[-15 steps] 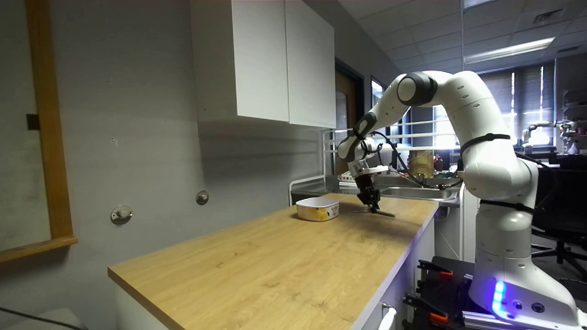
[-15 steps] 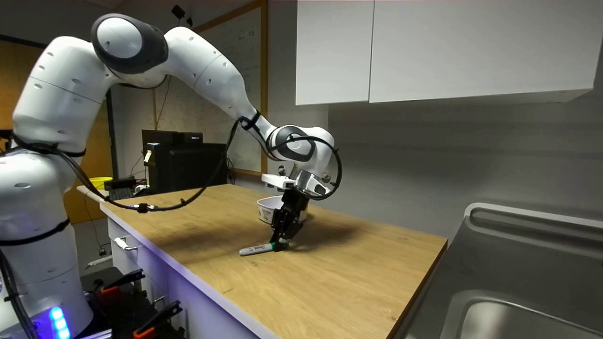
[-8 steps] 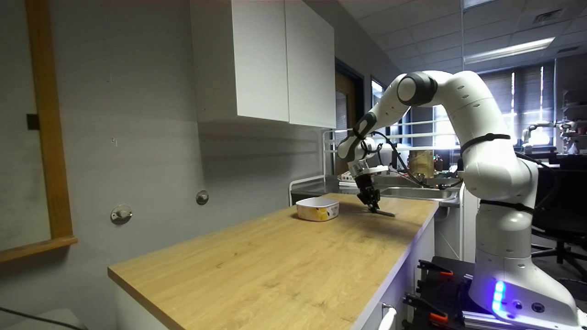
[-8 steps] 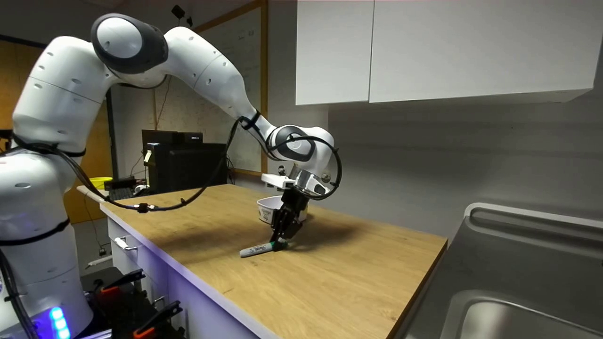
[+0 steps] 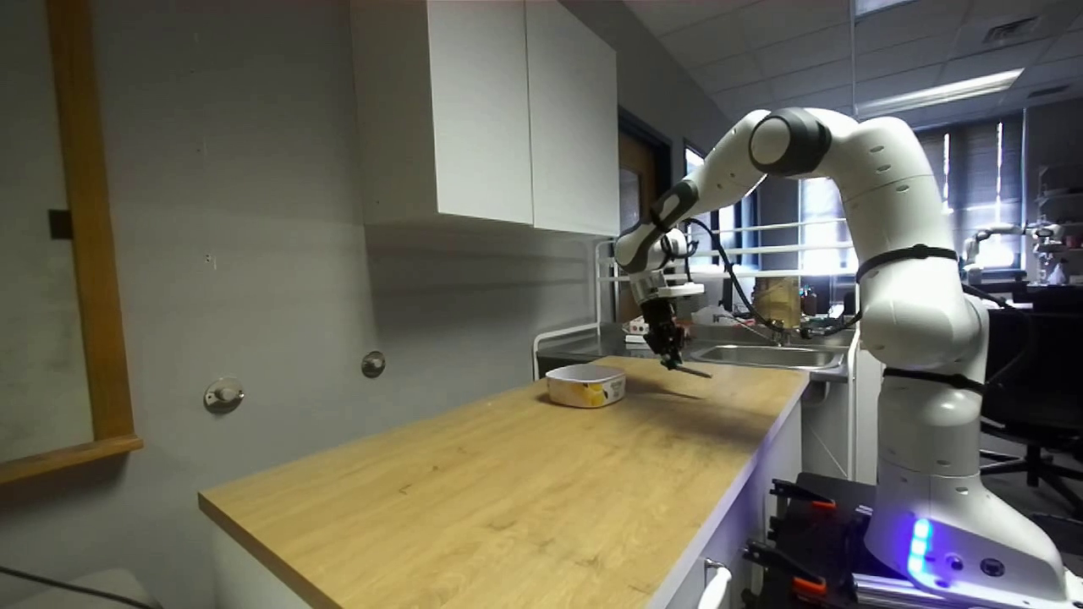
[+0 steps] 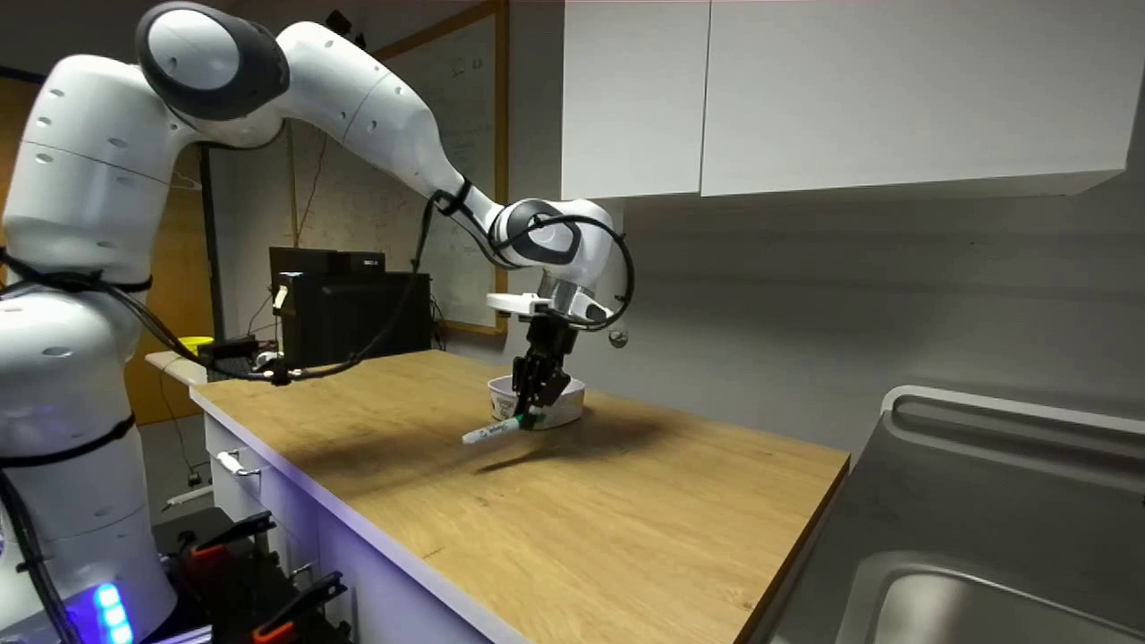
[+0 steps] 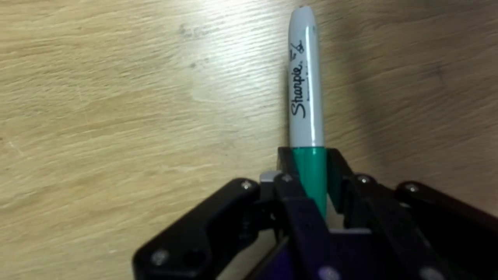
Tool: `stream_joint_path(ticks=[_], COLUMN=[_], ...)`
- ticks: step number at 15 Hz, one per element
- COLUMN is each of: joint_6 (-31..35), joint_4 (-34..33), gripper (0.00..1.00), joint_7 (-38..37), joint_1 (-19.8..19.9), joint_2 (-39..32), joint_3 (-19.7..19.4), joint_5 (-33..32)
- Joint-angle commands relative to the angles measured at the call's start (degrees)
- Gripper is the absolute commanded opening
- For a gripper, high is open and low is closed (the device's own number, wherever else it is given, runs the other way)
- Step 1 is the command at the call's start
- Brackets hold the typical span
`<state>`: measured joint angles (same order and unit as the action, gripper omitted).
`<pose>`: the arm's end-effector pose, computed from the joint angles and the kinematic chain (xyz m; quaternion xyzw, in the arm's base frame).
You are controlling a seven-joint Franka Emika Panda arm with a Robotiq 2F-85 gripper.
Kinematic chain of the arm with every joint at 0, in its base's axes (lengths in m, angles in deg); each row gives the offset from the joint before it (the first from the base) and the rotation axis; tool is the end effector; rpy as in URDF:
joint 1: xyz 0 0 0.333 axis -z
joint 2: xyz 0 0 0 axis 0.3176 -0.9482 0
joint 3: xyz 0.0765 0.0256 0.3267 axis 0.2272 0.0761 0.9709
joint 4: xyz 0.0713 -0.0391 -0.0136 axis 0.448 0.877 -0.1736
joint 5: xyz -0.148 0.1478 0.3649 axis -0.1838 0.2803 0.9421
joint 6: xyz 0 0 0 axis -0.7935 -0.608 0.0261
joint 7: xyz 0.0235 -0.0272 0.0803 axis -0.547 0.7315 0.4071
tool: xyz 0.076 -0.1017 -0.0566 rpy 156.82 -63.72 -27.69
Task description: Put the marker in the bowl
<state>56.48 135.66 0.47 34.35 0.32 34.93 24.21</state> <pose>0.5205 -0.2713 0.3305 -0.9743 0.1427 0.1739 0.0123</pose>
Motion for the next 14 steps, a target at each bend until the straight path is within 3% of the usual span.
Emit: stream_joint_path(ticks=[1,5,9,14], joint_6=[-0.4,-0.7,-2.7,-11.4], joint_4=[3.4,1.8,-3.1,-16.8], gripper=[0.11,0.11,0.11,0.11], joint_7=[-2.1,-6.6,-15.2,-20.3], joint_1=[-2.7,-6.8,-11.6,-16.9], joint_2=[7.9,11.6,10.0,1.5], joint_3=[0.7,2.8,6.8,10.9], joint_5=[-1.2,-3.8,-9.2,-12.9])
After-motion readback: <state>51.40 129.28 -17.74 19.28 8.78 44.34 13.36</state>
